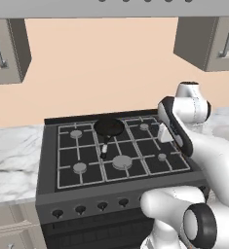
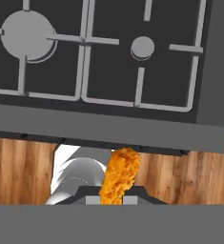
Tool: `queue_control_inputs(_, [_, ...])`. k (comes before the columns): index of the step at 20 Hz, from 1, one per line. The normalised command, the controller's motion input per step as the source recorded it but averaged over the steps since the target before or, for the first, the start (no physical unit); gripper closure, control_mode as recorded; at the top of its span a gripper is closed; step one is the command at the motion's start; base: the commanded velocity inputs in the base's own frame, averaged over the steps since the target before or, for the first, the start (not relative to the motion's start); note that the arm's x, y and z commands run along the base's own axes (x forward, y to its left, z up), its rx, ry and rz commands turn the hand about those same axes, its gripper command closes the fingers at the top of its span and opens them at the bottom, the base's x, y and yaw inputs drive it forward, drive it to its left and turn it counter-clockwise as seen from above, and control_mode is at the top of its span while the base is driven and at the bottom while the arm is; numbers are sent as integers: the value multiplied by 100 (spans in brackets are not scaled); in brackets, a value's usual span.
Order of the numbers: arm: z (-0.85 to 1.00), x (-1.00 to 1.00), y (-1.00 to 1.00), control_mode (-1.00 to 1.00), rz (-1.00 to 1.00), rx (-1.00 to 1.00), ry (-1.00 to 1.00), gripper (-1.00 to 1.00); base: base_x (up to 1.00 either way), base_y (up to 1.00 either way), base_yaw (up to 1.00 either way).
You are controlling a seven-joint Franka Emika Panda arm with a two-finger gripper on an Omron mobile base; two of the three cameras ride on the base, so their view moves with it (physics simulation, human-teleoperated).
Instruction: Place the shrimp on the plate and place the cucumber on the same plate.
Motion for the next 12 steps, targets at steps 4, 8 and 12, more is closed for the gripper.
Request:
queue_control_inputs(4, [0, -4, 2, -100, -1, 0, 0, 100, 0, 0, 0])
queue_control_inputs(8, [0, 0, 0, 100, -1, 0, 0, 100, -39, -11, -5])
queue_control_inputs(12, [0, 0, 0, 100, 0, 0, 0, 100, -98, -55, -11])
